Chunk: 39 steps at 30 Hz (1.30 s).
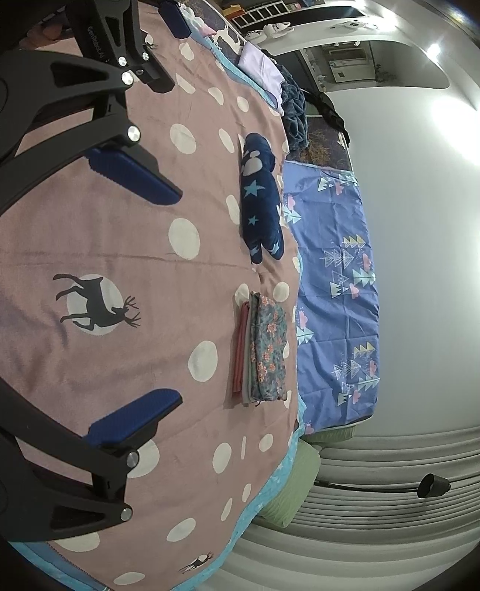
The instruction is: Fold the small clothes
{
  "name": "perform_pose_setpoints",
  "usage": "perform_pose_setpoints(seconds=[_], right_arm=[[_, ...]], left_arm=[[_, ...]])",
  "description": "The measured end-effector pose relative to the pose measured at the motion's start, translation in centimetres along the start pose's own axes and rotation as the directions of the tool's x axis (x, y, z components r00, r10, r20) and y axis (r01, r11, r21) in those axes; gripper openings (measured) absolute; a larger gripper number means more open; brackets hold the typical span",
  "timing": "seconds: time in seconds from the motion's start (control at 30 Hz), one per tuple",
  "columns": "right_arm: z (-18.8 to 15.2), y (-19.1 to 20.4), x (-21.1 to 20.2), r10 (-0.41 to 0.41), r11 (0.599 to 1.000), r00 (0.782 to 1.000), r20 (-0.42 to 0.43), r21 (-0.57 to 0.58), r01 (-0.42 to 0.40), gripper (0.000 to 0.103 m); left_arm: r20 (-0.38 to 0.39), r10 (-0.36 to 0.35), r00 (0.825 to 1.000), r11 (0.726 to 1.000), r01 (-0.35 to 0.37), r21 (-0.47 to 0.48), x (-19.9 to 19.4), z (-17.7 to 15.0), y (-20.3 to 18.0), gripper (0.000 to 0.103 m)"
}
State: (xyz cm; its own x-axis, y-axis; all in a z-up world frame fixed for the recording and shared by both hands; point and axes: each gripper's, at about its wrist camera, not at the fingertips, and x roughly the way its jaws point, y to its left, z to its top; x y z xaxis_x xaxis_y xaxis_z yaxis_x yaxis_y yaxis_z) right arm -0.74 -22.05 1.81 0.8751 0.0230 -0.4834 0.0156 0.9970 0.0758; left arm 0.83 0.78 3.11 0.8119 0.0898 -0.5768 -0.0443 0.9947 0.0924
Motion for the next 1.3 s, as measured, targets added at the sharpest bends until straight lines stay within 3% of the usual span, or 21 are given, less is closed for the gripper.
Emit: perform_pose_setpoints(seconds=[1.3], right_arm=[[-0.65, 0.11, 0.24, -0.005, 1.0, 1.0, -0.016, -0.006, 0.005, 0.101]], left_arm=[[0.002, -0.004, 1.0, 1.0, 0.004, 0.018, -0.05, -0.56, -0.4, 0.102]])
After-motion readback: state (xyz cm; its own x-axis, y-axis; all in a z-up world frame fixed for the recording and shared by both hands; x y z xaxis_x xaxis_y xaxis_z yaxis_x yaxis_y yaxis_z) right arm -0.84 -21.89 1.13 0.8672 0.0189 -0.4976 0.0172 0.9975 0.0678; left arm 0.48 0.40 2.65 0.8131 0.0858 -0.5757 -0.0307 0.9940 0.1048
